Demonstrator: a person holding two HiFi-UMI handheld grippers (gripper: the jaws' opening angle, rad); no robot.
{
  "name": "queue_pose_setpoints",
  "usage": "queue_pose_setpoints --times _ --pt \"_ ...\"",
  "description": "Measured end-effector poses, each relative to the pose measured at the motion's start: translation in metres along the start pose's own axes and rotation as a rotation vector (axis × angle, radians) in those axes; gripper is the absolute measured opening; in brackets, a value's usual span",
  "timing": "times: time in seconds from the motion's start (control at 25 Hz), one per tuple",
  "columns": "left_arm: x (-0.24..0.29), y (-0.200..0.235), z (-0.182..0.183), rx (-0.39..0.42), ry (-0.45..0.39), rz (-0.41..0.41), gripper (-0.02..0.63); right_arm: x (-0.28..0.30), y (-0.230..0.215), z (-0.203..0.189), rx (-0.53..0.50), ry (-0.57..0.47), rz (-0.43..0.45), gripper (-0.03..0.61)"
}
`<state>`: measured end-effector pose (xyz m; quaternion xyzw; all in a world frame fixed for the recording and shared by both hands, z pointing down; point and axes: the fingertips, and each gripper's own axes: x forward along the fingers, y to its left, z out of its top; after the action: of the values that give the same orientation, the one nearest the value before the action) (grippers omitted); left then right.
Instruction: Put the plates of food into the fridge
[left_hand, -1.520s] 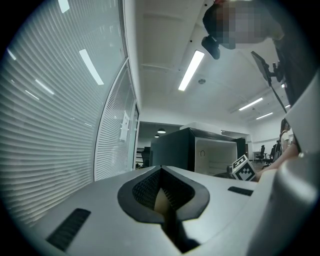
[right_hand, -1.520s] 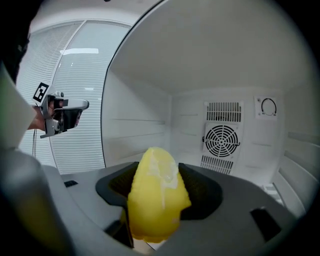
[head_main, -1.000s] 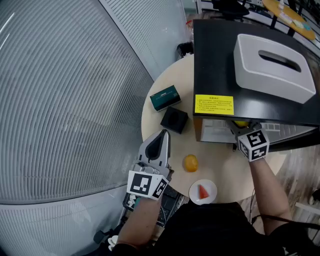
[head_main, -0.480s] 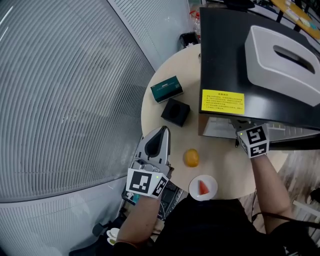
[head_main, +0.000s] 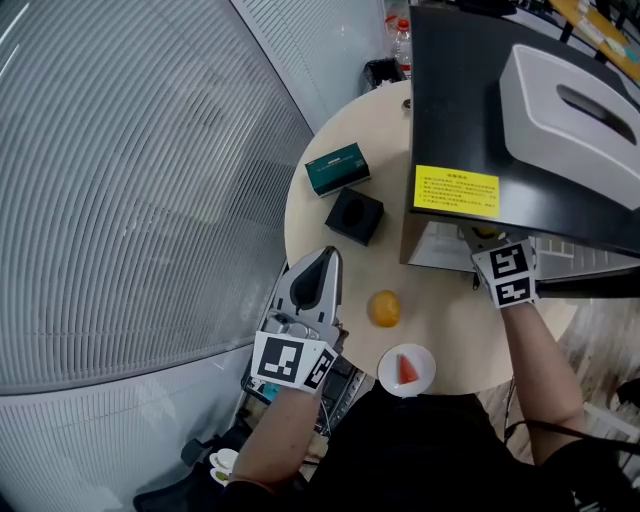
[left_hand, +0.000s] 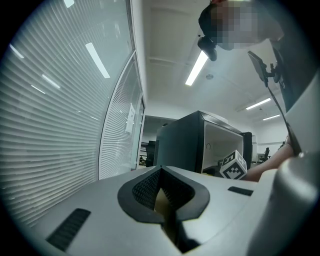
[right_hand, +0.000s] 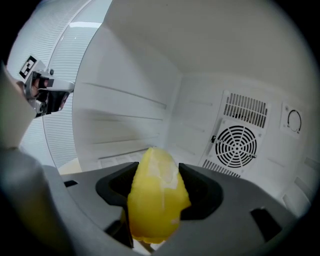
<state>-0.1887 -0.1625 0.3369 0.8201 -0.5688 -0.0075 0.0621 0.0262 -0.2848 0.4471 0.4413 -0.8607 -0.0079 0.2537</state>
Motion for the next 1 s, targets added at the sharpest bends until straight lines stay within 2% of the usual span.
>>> queue_pose_setpoints --times 0.36,0.56,1.0 --pt "-0.011 0.003 0.007 -0.001 -0.01 0.014 0.003 0.006 0.005 -0.006 -0.055 0.084 -0.005 0.259" --pt "-0.019 0.005 0.009 -0.004 -0.011 0.028 0.003 0.006 0.005 -0.006 -0.058 0.078 -0.018 0.259" --pt "-0.039 0.004 0.017 0.0 -0.022 0.053 0.003 -0.005 0.009 -0.003 -0.021 0.036 0.012 0.261"
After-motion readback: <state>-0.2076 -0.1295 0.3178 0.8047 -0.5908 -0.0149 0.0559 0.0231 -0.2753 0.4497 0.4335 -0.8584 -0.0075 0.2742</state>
